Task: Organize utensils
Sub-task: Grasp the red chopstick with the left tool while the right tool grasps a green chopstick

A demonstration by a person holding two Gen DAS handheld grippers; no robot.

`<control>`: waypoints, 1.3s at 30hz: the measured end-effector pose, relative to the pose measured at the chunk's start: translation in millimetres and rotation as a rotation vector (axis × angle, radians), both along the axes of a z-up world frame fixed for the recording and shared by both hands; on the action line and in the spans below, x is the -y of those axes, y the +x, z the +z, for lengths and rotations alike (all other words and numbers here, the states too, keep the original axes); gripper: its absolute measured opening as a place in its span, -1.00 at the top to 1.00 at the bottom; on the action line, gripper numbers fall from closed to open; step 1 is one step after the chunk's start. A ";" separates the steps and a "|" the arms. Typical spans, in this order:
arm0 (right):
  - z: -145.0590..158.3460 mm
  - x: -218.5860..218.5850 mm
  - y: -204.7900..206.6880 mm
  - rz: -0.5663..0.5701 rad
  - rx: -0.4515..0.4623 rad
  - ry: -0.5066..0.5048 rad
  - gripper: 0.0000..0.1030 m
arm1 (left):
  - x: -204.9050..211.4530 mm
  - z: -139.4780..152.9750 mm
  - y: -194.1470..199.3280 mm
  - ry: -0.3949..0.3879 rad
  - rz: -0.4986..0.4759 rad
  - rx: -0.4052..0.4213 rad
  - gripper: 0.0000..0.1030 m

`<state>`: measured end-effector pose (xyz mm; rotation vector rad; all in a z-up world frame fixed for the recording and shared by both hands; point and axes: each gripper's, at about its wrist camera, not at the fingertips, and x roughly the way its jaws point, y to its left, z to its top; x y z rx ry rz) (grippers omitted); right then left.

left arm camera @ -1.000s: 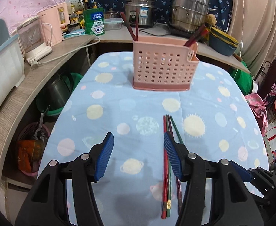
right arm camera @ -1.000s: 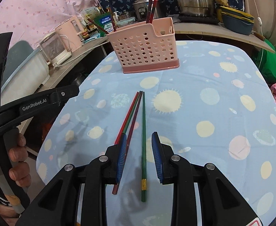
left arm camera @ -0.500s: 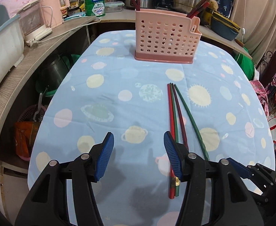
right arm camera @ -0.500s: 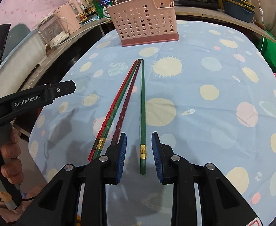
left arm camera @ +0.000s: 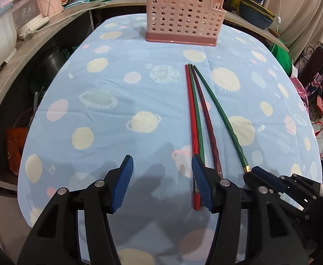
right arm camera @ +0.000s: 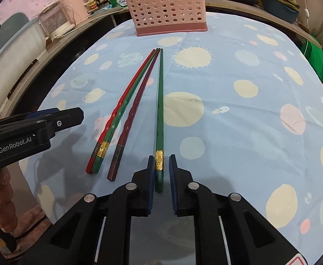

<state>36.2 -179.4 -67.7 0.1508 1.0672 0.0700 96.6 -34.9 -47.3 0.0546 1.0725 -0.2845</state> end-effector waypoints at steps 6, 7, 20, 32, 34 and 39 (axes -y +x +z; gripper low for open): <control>0.1 4.1 -5.8 -0.022 0.007 -0.001 0.86 | 3.4 -5.8 -9.5 -0.009 -0.026 -0.027 -0.02; 0.3 4.9 -6.8 -0.026 0.009 -0.001 0.86 | 4.1 -7.1 -10.9 -0.009 -0.032 -0.033 -0.02; -0.8 10.0 -9.5 -0.044 0.005 0.018 0.86 | 10.9 -27.5 -15.2 -0.017 -0.057 -0.092 -0.04; -1.0 10.3 -9.5 -0.043 0.006 0.018 0.85 | 10.1 -29.0 -14.3 0.016 -0.045 -0.073 -0.04; -1.0 10.0 -9.5 -0.044 0.006 0.019 0.85 | 11.0 -29.3 -14.9 0.027 -0.049 -0.067 0.00; -0.9 9.8 -9.6 -0.043 0.005 0.017 0.85 | 12.3 -27.6 -17.9 0.020 -0.066 -0.062 0.47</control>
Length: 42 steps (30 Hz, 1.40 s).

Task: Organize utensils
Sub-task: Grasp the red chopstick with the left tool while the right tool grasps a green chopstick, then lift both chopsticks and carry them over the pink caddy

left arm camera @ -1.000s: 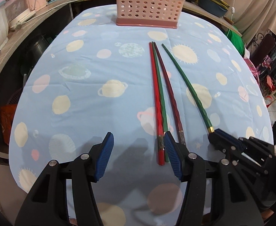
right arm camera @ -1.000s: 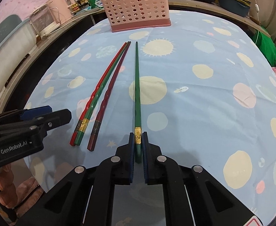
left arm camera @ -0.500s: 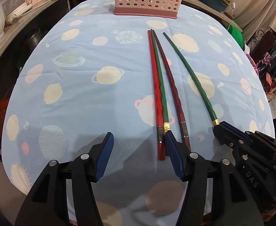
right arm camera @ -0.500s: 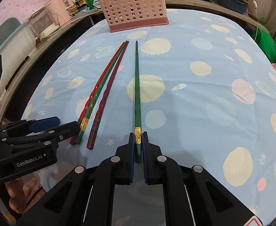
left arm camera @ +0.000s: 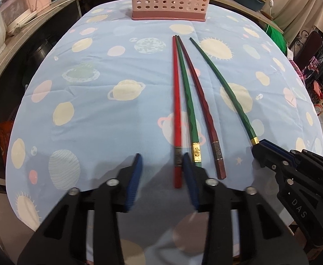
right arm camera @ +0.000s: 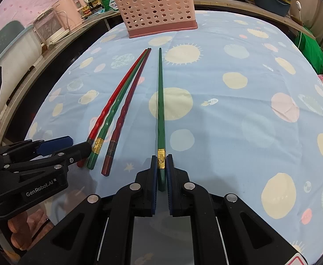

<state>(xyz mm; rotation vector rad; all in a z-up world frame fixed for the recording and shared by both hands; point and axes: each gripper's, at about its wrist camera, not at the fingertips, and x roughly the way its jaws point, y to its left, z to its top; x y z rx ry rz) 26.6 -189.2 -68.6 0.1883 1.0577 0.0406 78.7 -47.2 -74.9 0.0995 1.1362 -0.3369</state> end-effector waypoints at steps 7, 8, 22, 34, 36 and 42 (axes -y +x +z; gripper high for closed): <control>1.2 0.1 -0.9 0.000 0.003 0.004 0.86 | -2.2 0.3 -0.7 -0.042 -0.009 -0.024 0.86; 2.0 0.0 -1.2 0.001 0.005 0.004 0.86 | -2.8 0.8 -0.5 -0.045 -0.007 -0.025 0.86; 57.9 13.7 -6.7 -0.025 0.134 0.025 0.86 | -20.3 53.5 5.1 -0.115 0.052 0.065 0.86; 137.3 50.4 17.1 -0.102 0.307 0.053 0.86 | -26.8 131.1 35.9 -0.194 0.082 0.213 0.86; 147.6 55.9 23.9 -0.110 0.332 0.061 0.86 | -27.5 142.8 42.4 -0.206 0.085 0.237 0.86; 171.0 63.3 46.7 -0.115 0.392 0.058 0.86 | -24.6 177.1 69.0 -0.232 0.098 0.310 0.86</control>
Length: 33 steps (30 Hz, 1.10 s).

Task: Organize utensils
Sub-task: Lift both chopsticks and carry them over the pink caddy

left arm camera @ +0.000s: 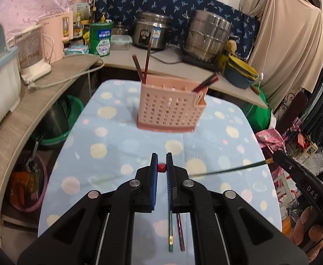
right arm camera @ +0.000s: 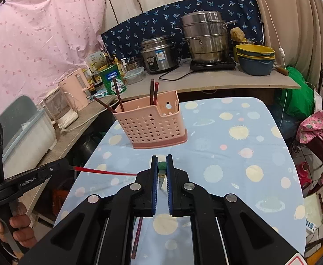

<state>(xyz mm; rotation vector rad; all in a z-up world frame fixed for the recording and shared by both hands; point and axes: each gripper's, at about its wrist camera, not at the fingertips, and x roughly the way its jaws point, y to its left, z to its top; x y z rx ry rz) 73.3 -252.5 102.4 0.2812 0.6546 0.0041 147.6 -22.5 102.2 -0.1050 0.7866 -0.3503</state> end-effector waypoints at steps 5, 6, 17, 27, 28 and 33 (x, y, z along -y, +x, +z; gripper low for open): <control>18.0 4.0 18.1 -0.002 0.044 0.003 0.86 | 3.2 26.3 20.0 -0.009 0.008 0.050 0.86; 23.1 5.8 21.8 -0.004 0.057 0.009 0.86 | 3.2 32.2 24.6 -0.016 0.008 0.057 0.86; 89.0 22.7 64.2 -0.005 0.220 0.107 0.86 | 7.1 112.1 64.6 -0.065 0.035 0.221 0.86; 136.3 32.7 127.4 -0.025 0.338 0.166 0.86 | 18.4 163.3 116.7 -0.073 0.087 0.356 0.86; 138.8 33.1 132.8 -0.027 0.345 0.164 0.86 | 19.1 165.6 121.4 -0.071 0.092 0.364 0.86; 139.5 35.3 162.8 -0.048 0.337 0.153 0.86 | 24.9 163.4 147.7 -0.055 0.113 0.368 0.86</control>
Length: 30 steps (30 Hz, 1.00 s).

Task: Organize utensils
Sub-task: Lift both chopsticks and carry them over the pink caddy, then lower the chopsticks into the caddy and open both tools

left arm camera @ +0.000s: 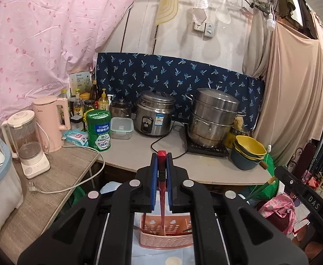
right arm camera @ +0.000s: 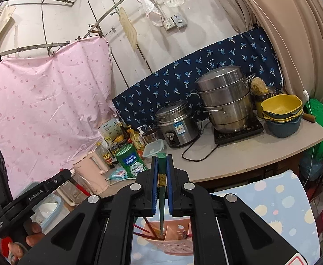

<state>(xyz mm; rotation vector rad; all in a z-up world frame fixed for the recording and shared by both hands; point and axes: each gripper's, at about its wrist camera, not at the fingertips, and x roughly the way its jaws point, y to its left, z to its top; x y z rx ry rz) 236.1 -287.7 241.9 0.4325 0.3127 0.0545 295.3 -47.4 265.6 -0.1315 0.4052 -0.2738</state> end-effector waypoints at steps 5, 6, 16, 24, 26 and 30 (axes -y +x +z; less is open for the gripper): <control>-20.1 0.6 24.6 -0.006 -0.052 -0.018 0.86 | 0.3 -21.5 21.8 -0.001 0.010 -0.047 0.86; -25.6 0.5 29.2 -0.006 -0.066 -0.020 0.86 | 0.3 -26.2 25.5 -0.002 0.010 -0.056 0.86; -72.1 -7.5 61.5 -0.004 -0.177 -0.047 0.86 | 6.2 -66.2 47.6 0.006 0.006 -0.129 0.86; -86.5 -11.4 68.7 -0.005 -0.218 -0.070 0.85 | 7.7 -84.2 54.5 0.023 0.007 -0.170 0.85; -87.3 -11.7 67.8 -0.004 -0.218 -0.069 0.82 | 7.7 -87.1 54.8 0.020 0.005 -0.180 0.85; -84.5 -13.0 64.4 -0.009 -0.206 -0.076 0.77 | 8.4 -88.3 51.9 0.026 0.008 -0.180 0.80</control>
